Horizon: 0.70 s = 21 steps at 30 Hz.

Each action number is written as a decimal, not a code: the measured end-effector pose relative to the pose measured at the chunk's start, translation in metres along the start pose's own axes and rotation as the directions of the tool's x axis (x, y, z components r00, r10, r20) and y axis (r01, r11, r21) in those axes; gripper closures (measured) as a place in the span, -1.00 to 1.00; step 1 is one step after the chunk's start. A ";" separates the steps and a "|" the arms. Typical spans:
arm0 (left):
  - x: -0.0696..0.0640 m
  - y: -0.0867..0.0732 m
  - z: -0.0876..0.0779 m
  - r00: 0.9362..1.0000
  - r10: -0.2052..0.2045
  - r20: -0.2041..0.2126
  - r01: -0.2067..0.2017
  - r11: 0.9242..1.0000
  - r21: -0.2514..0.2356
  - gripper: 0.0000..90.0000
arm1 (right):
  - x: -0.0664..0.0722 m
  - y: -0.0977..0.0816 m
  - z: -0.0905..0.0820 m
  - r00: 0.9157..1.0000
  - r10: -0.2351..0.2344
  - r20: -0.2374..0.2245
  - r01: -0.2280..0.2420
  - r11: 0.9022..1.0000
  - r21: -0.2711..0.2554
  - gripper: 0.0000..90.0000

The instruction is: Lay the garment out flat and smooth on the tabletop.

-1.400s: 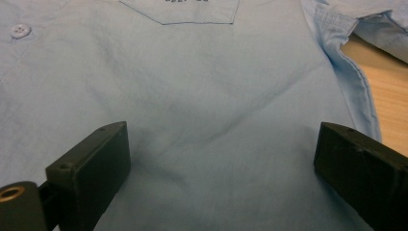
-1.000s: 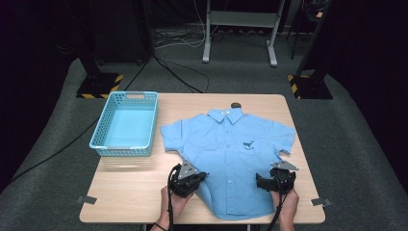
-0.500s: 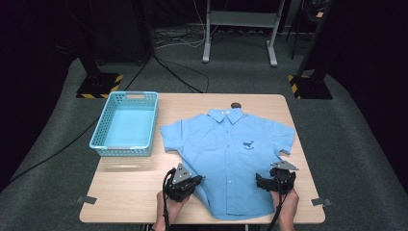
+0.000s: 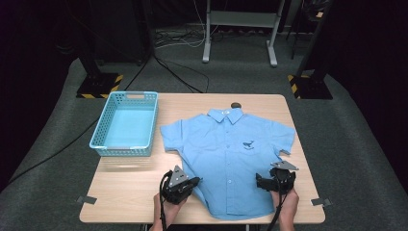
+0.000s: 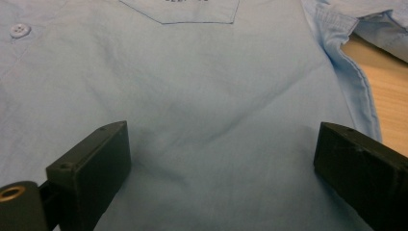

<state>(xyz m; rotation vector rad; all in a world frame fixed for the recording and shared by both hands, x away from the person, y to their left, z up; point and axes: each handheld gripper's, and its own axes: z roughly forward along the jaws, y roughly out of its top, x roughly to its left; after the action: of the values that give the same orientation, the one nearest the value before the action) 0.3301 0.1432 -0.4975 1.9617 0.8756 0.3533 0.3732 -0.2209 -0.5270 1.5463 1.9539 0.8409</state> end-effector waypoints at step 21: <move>-0.004 -0.029 -0.027 0.999 -0.003 -0.040 0.003 1.000 0.007 0.96 | 0.000 0.000 0.000 1.000 0.000 0.002 0.000 1.000 -0.001 -0.89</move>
<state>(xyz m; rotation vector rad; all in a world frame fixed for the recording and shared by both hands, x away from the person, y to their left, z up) 0.2997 0.1672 -0.5067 1.9656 0.9067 0.3898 0.3731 -0.2209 -0.5270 1.5461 1.9516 0.8401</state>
